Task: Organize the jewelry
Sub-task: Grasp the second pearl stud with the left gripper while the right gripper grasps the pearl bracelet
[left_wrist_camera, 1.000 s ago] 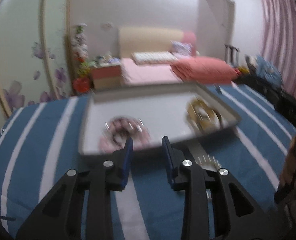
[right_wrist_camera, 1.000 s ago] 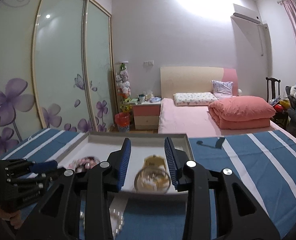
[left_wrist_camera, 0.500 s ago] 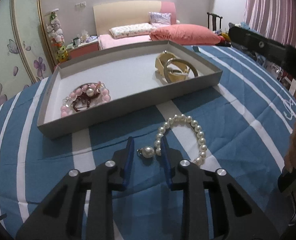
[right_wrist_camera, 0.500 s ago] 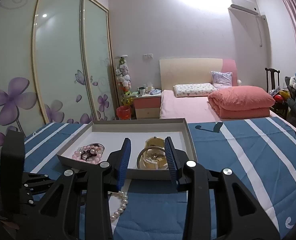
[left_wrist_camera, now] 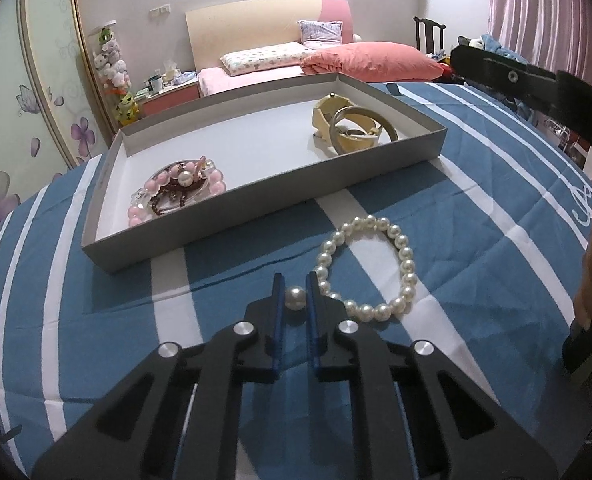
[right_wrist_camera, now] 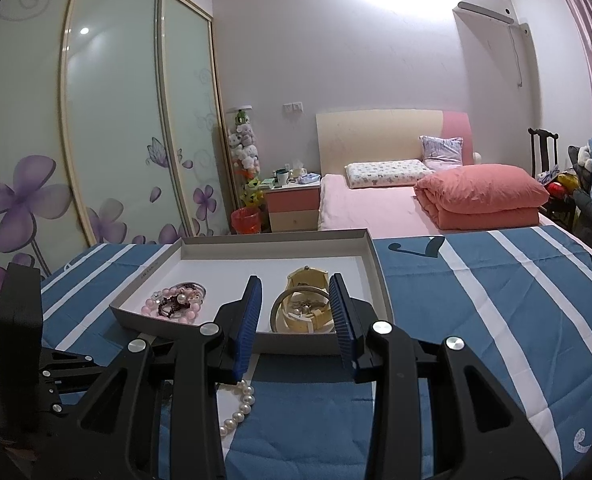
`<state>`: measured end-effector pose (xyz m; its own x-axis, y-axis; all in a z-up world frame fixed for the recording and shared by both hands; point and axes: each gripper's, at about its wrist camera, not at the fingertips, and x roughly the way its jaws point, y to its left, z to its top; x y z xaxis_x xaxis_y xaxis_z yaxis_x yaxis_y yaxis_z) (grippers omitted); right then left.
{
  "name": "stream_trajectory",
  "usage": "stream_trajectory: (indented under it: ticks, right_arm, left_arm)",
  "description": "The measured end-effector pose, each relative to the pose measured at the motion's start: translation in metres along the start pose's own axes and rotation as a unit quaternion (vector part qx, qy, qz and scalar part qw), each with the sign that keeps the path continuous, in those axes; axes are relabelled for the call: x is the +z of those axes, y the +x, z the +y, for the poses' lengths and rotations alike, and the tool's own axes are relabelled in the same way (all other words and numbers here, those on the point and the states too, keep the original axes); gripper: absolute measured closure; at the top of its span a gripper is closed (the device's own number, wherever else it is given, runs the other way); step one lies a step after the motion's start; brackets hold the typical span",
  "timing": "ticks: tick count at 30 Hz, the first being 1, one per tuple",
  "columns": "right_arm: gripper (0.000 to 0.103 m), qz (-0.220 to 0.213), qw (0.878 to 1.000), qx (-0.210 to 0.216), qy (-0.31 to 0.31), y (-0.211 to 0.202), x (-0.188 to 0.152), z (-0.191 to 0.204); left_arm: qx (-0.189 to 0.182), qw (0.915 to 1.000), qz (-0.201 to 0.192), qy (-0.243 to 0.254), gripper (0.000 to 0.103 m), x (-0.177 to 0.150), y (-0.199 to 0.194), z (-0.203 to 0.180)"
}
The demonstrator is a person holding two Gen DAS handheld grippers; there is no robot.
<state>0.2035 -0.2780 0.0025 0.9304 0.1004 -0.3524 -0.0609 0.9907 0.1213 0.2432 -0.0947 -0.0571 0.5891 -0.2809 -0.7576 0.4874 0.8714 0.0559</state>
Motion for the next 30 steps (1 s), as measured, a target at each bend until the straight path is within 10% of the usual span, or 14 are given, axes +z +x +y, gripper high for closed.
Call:
stream_trajectory:
  ticks: [18, 30]
  right_arm:
    - [0.066, 0.016, 1.0, 0.009, -0.005, -0.004, -0.008, 0.005]
    - [0.067, 0.166, 0.984, 0.046, -0.045, 0.027, -0.032, 0.028]
  left_arm:
    - [0.063, 0.9949, 0.024, -0.076, 0.089, -0.006, 0.005, 0.046]
    - [0.102, 0.9835, 0.027, -0.147, 0.089, -0.017, -0.007, 0.1]
